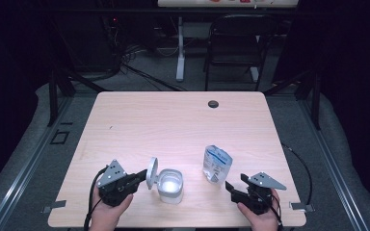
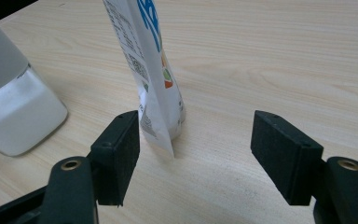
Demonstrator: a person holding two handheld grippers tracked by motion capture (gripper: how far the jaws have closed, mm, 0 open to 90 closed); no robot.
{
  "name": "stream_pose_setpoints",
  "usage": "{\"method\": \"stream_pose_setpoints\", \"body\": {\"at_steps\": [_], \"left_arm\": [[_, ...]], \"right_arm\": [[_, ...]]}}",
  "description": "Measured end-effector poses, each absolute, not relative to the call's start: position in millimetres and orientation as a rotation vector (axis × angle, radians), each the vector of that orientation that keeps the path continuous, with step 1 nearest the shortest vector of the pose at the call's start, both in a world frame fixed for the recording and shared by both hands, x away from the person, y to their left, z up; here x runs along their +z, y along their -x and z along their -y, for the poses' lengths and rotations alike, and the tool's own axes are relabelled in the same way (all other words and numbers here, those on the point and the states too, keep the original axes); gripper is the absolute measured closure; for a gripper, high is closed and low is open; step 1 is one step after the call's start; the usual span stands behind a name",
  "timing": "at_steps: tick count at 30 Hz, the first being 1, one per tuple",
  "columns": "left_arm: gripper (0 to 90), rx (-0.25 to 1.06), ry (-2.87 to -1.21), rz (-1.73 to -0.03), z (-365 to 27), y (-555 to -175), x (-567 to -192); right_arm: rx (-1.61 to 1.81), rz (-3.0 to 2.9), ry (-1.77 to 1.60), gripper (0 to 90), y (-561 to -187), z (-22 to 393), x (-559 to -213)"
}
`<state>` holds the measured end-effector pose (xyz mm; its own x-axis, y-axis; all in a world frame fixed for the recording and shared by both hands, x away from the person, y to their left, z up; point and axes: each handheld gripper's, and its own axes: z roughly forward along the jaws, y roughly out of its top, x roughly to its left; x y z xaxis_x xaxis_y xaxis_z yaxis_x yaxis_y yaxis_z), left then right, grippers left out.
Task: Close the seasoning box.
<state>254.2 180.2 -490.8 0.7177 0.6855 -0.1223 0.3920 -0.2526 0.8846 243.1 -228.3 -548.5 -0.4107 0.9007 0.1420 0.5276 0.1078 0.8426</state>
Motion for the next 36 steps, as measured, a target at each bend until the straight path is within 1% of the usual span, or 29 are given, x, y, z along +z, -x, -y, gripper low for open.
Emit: {"method": "stream_pose_setpoints", "body": {"at_steps": [19,36], "left_arm": [[90.0,0.333,-1.896,-0.804,-166.7,-251.3,-493.2],[89.6,0.348,-1.904,-0.822,-176.1,-252.2,-489.6]], "right_arm": [[1.226,-1.983,-1.393,32.8,-243.0,228.3,-548.9],[1.227,-1.983,-1.387,32.8,-243.0,226.3,-548.8]]}}
